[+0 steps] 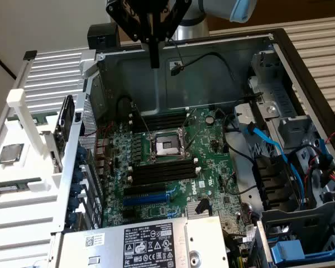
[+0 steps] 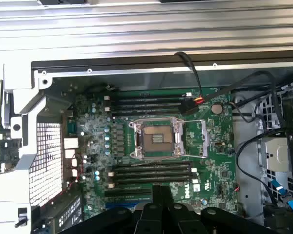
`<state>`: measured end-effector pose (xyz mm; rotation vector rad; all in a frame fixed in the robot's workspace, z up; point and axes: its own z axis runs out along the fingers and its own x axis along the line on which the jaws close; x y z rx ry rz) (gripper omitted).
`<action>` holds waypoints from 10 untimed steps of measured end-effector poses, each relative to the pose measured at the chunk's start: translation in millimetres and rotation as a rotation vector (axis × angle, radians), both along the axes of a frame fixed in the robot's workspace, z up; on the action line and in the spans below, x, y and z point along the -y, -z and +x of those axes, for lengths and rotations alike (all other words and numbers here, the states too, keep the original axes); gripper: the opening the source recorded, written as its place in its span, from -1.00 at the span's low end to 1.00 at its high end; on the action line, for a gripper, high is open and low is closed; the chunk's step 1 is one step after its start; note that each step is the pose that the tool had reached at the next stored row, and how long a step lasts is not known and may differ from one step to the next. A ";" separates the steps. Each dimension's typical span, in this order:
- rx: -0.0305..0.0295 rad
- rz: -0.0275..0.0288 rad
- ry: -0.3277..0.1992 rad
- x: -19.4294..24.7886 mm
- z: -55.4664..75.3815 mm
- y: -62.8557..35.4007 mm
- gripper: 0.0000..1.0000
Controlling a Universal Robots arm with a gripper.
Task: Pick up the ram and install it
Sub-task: 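Reach for the ram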
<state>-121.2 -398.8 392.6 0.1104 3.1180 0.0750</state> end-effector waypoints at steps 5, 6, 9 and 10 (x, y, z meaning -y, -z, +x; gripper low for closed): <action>0.0000 0.0000 0.000 0.0 0.0 0.0 -0.76; 0.0000 0.0000 0.000 0.0 0.0 0.0 -0.76; -0.0001 0.0000 0.000 0.0 0.0 0.0 -0.76; 0.0000 0.0000 0.000 0.0 0.0 0.0 -0.76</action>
